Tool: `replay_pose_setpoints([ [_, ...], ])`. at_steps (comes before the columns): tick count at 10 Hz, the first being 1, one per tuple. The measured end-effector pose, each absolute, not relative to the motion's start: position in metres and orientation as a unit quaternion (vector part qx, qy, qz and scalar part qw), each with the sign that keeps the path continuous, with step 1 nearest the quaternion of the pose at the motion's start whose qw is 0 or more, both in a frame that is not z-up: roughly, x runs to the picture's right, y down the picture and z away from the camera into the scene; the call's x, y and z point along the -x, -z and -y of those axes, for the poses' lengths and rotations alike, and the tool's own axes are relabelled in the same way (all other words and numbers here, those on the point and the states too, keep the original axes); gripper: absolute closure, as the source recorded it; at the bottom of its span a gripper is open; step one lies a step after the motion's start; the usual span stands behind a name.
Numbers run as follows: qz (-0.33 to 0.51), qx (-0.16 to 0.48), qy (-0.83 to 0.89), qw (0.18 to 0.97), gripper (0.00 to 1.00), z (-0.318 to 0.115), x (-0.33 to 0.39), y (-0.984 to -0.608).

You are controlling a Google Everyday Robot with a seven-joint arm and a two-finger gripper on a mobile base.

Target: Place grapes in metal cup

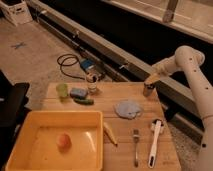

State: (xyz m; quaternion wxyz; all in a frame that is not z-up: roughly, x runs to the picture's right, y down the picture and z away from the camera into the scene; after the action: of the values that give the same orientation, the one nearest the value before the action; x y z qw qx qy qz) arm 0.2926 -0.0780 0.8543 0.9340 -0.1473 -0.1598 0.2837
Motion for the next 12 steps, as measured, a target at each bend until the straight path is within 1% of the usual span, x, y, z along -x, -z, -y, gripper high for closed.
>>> replay_pose_setpoints([
  [4,0.159,0.147,-0.283,0.934,0.27,0.078,-0.293,-0.854],
  [6,0.146,0.133,-0.275,0.941,0.27,0.077,-0.293,-0.852],
  [8,0.136,0.095,-0.253,0.953,0.27,0.086,-0.287,-0.837],
  [10,0.14,0.054,-0.229,0.962,0.27,0.105,-0.278,-0.805],
  [12,0.153,0.036,-0.22,0.963,0.27,0.111,-0.269,-0.79],
])
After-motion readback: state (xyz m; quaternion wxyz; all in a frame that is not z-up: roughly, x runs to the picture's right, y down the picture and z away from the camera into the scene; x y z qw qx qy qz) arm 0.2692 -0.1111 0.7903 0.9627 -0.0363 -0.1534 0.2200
